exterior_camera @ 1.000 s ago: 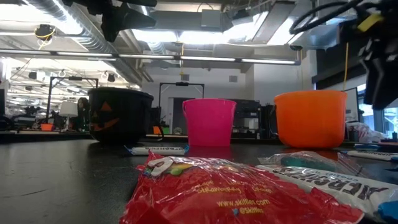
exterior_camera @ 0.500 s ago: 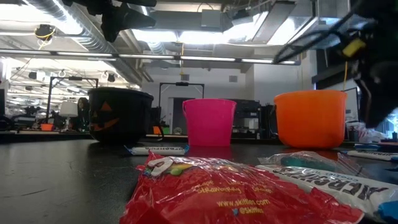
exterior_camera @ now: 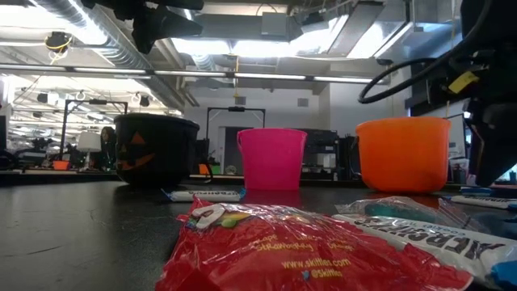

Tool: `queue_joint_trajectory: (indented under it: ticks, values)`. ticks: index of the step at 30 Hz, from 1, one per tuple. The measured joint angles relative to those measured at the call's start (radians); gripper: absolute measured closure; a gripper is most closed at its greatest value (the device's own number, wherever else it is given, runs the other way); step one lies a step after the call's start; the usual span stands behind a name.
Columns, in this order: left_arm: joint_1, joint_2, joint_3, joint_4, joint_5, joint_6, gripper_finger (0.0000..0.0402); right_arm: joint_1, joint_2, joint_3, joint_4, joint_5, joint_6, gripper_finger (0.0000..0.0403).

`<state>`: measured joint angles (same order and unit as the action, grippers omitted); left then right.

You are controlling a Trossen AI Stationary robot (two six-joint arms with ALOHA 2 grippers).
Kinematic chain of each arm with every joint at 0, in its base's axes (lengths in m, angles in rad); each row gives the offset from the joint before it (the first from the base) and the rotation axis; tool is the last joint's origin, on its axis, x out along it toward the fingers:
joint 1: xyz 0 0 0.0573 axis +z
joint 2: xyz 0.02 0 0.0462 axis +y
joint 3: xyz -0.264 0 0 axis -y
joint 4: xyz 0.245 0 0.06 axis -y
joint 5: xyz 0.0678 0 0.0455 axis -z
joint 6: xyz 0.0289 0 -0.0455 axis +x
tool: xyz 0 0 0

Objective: Organize candy in baskets
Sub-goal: Put the white chocolate bar into the black bucket

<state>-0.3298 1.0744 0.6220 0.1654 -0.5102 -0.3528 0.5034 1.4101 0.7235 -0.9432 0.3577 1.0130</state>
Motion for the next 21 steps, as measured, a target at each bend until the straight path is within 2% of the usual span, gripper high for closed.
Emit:
queue_joint_trajectory:
  ticks: [13, 21]
  values:
    - [-0.001, 0.0, 0.0, 0.0, 0.005, -0.001, 0.0206, 0.0, 0.0, -0.003, 0.054, 0.018, 0.004, 0.0173]
    - [-0.001, 0.0, 0.0, 0.0, 0.006, -0.001, 0.0206, 0.0, -0.004, -0.093, 0.083, -0.002, 0.107, 0.0174]
